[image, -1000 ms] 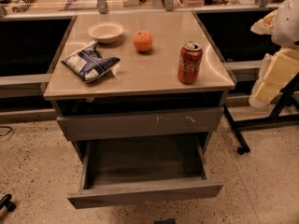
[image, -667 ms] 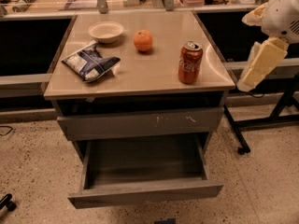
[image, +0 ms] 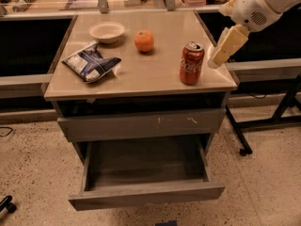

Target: Place coke can into middle drawer

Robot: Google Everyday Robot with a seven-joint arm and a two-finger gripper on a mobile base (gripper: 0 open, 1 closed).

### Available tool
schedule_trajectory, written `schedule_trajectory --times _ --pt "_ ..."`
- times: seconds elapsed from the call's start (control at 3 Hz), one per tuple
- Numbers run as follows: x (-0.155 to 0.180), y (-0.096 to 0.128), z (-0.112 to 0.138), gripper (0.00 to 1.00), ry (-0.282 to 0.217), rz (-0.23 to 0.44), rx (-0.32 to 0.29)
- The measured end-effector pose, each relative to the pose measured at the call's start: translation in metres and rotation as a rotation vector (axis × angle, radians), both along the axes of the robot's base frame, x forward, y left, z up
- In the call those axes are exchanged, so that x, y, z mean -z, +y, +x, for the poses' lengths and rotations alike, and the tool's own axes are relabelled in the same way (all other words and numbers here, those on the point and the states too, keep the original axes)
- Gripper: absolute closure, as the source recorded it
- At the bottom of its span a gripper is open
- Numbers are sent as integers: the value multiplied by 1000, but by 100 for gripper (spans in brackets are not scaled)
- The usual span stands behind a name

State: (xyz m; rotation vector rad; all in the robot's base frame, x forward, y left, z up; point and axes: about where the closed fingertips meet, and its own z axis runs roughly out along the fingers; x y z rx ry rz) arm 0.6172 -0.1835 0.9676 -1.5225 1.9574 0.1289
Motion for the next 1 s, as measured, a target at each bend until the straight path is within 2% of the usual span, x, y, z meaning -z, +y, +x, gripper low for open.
schedule_trajectory --times 0.33,0.67,1.0 --pt "15 17 33 0 15 37 -4" --pt "30 30 53 0 47 43 -7" --pt "45 38 62 0 77 35 -10"
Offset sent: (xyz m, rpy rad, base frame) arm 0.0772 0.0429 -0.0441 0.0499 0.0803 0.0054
